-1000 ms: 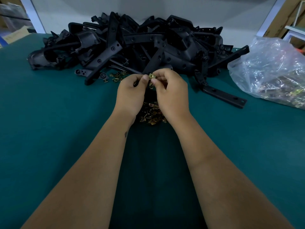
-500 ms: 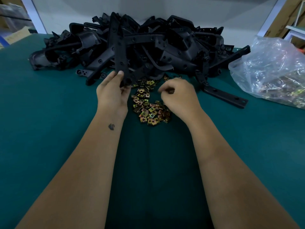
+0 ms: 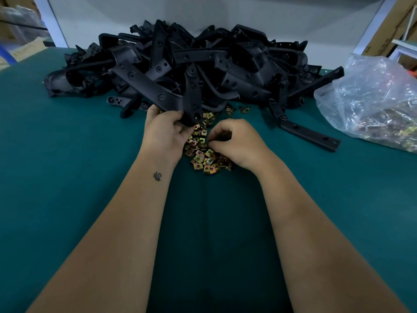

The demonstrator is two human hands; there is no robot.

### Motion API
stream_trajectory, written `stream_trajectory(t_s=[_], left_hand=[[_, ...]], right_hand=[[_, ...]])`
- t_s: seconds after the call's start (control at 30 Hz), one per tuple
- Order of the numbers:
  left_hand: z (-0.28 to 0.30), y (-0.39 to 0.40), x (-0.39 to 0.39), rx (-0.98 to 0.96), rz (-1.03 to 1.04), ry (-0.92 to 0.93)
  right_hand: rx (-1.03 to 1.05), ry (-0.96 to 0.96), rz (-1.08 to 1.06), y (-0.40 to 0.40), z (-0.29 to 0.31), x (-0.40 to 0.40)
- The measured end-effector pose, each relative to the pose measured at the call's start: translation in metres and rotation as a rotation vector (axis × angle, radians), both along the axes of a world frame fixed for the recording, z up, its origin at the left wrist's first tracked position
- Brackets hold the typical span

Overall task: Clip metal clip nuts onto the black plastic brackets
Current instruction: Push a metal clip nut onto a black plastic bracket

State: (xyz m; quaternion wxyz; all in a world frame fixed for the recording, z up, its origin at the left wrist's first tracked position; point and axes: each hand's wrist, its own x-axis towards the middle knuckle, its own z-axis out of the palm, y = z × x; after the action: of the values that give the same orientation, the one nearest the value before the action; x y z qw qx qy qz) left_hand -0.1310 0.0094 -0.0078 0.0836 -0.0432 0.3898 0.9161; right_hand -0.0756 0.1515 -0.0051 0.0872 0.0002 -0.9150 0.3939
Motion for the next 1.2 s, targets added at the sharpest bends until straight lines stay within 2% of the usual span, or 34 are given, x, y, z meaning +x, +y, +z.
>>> stream_trajectory(t_s=[0.13,0.23,0.43,0.53,0.63,0.87,1.07,1.2], left_hand=[[0.000,0.001,0.000,-0.014,-0.026,0.022],[0.002,0.005,0.001,-0.030,-0.050,0.027],[0.008,0.008,0.009,-0.077,-0.129,0.047],[0.010,0.008,0.012,-0.096,-0.139,0.077],[0.010,0.008,0.013,-0.094,-0.159,0.089],[0.008,0.009,0.013,-0.097,-0.188,0.114],[0.006,0.010,0.013,-0.131,-0.186,0.120],[0.006,0.009,0.013,-0.143,-0.187,0.130]], right_hand=[[-0.327,0.153,-0.113,0.000,0.001,-0.002],[-0.572,0.209,-0.120,0.001,0.005,-0.002],[-1.065,0.173,-0.102,-0.004,0.009,0.000],[-1.226,0.155,-0.084,-0.006,0.010,0.000],[-1.267,0.164,-0.080,-0.007,0.010,-0.001],[-1.187,0.168,-0.121,-0.006,0.009,-0.001],[-1.274,0.162,-0.103,-0.005,0.011,-0.002],[-1.176,0.199,-0.113,-0.008,0.010,-0.002]])
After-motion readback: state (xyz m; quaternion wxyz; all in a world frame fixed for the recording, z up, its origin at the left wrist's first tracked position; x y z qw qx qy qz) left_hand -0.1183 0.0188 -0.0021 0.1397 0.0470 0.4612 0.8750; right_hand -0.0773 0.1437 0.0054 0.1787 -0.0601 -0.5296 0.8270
